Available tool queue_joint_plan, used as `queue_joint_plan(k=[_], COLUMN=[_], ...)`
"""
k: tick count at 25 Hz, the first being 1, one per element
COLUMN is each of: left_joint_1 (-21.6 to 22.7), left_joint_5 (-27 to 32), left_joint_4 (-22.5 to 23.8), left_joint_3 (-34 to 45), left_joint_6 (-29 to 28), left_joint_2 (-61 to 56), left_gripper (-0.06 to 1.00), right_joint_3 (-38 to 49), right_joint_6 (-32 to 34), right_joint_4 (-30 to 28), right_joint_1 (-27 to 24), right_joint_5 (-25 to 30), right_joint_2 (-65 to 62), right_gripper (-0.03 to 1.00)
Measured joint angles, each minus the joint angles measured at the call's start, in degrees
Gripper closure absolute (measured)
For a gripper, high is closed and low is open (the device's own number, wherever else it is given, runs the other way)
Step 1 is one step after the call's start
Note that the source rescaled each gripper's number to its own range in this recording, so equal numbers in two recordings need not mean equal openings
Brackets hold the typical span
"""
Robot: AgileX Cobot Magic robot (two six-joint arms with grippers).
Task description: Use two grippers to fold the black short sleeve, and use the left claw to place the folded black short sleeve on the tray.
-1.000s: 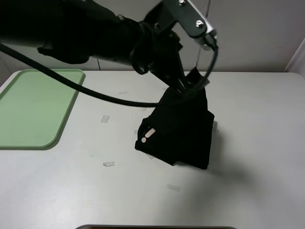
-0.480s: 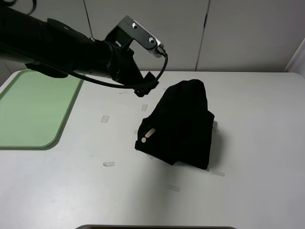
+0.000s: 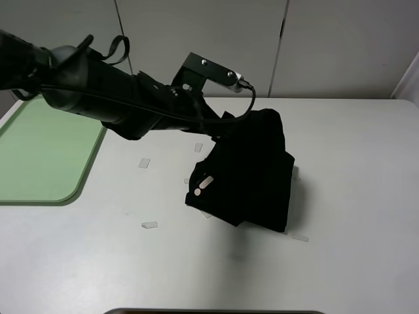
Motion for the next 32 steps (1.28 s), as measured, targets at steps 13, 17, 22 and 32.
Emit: queue_joint_plan(k=[13, 17, 22, 32], left_joint_1=[-7.03, -7.99, -9.76, -11.17], left_joint_5=[-8.07, -9.17, -10.64, -11.33], left_joint_4=[25.06, 27.96, 31.61, 36.25], left_joint_3=[-1.71, -1.77, -1.81, -1.87], left_joint_6=[-21.0, -24.18, -25.12, -24.45], left_joint_2=[9.7, 12.5, 15.0, 16.05], left_gripper=[-0.01, -0.01, -0.01, -0.01], right_joint_3=[0.0, 0.0, 0.0, 0.0], right_joint_6=[0.0, 0.0, 0.0, 0.0], right_joint_4=[0.0, 0.0, 0.0, 0.0], right_joint_1=[0.0, 0.0, 0.0, 0.0], right_joint_5=[0.0, 0.0, 0.0, 0.0], right_joint_2=[0.0, 0.0, 0.0, 0.0], right_gripper=[-0.03, -0.03, -0.03, -0.03])
